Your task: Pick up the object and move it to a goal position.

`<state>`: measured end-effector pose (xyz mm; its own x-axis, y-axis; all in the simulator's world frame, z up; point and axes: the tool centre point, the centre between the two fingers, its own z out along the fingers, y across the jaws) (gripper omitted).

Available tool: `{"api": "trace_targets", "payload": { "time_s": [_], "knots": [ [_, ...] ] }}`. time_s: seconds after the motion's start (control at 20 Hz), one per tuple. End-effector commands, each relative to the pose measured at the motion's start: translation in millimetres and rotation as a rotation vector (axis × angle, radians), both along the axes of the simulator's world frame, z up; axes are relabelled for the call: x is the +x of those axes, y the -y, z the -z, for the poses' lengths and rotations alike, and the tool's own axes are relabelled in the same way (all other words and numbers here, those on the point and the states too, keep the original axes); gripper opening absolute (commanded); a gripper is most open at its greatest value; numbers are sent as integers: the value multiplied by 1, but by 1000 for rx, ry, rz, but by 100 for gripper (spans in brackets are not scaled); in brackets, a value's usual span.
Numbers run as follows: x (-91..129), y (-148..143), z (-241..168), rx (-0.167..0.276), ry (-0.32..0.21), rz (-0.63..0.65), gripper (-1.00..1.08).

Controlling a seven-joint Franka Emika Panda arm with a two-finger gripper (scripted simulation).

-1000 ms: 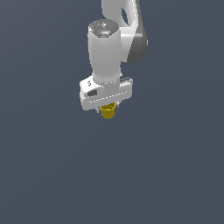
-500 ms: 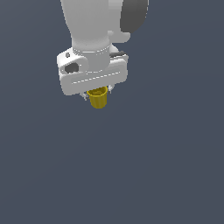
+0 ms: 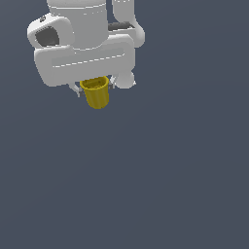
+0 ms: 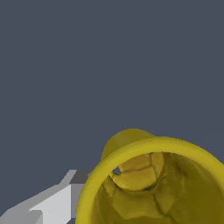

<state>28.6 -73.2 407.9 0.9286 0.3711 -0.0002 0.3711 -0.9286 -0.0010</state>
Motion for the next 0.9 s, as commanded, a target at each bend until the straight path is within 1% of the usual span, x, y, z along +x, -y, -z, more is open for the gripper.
{"api": "trace_targets", "payload": {
  "time_s": [0.0, 0.4, 0.85],
  "knots": [
    [4, 5, -16, 0, 1, 0, -100],
    [14, 15, -47, -1, 1, 0, -100],
    [19, 20, -61, -1, 1, 0, -100]
  ]
}}
